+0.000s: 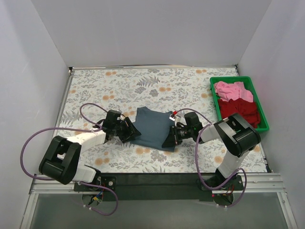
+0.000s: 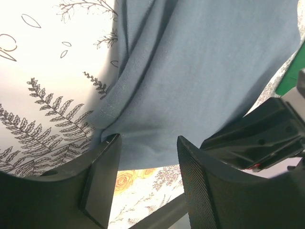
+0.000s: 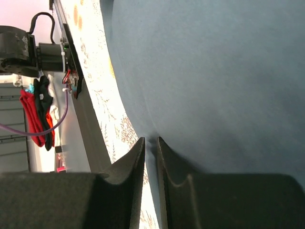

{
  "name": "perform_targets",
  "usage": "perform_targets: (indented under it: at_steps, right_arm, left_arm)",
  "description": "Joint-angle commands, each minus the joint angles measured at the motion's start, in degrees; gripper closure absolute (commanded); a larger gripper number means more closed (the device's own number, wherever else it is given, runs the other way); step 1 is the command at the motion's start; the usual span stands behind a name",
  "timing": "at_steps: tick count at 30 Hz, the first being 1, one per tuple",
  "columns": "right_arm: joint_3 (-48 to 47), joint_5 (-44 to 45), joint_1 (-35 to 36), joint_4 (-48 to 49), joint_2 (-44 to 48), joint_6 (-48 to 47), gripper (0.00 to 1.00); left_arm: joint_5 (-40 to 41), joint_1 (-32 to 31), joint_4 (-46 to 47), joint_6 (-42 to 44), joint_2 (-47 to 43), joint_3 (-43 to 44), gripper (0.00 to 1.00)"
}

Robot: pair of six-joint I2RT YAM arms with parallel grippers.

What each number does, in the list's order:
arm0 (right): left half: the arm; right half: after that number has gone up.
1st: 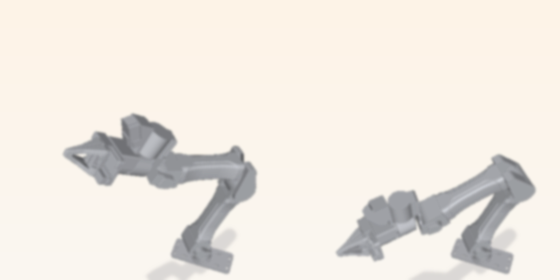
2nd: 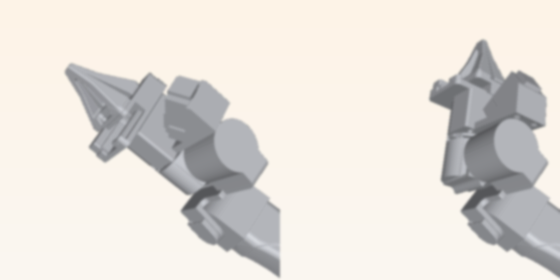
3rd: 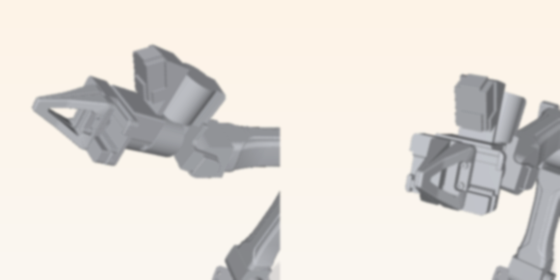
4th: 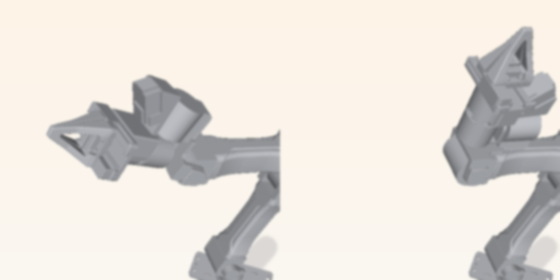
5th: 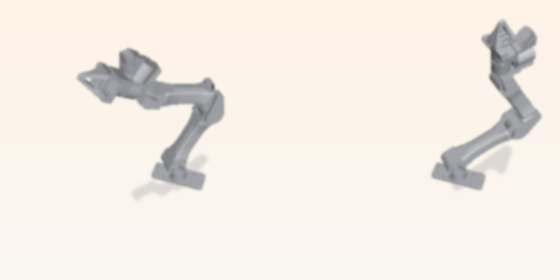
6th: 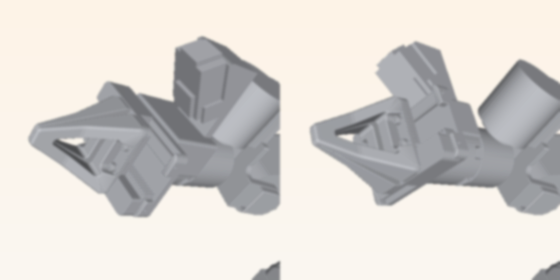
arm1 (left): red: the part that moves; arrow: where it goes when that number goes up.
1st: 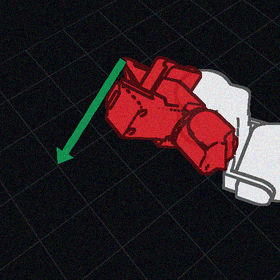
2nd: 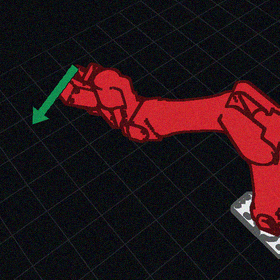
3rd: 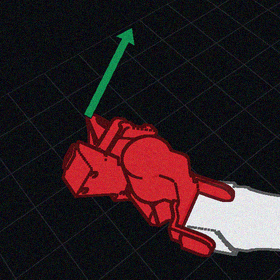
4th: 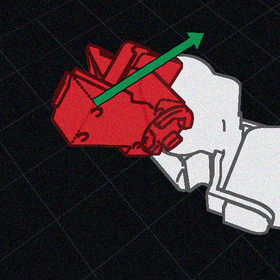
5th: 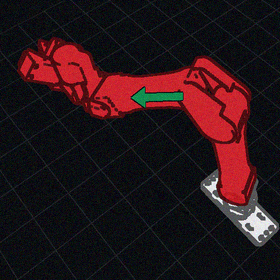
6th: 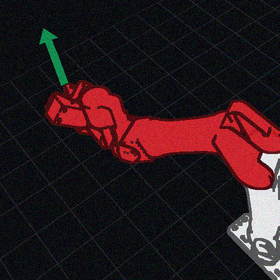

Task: Fold and stack the t-shirts
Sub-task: Fold the tshirt

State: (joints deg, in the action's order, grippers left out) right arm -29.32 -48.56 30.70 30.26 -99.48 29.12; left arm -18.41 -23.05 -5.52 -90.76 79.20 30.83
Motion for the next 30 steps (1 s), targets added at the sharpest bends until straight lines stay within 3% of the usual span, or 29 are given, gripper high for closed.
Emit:
perform_targets:
  at_steps: [1, 3, 5, 9, 13, 19, 25, 30]
  right_arm:
    - [0.59, 0.76, -2.48, -3.54, -1.42, -4.87, 0.80]
    - [-1.08, 1.44, -2.49, -5.55, 2.61, -5.48, 0.80]
    - [-2.93, 6.00, -2.49, -13.53, 8.30, -8.98, 0.78]
    - [-9.86, 19.70, -2.49, -32.16, 17.73, -16.28, 0.71]
    - [-16.19, 35.68, -2.75, -47.53, 25.02, -19.54, 0.53]
    - [-17.96, 44.58, -3.19, -56.79, 36.28, -19.55, 0.29]
    - [-16.74, 48.29, -3.45, -60.49, 44.45, -19.19, 0.20]
    - [-16.64, 51.72, -3.54, -61.99, 47.71, -19.63, 0.19]
  left_arm:
    - [3.21, 0.20, -4.40, 2.95, -1.59, 1.50, 0.50]
    - [4.61, 0.11, -7.82, 5.06, -2.46, 5.35, 0.46]
    - [7.67, 0.11, -10.46, 8.83, -3.08, 8.27, 0.38]
    - [11.38, -0.15, -14.77, 14.64, -1.95, 16.78, 0.33]
    - [14.63, -0.59, -16.45, 17.98, 3.92, 21.89, 0.33]
    - [17.09, -1.03, -18.39, 19.57, 11.23, 26.65, 0.36]
    - [17.62, -2.35, -18.74, 20.01, 16.16, 28.58, 0.44]
    - [17.71, -5.24, -18.74, 19.22, 18.36, 28.15, 0.56]
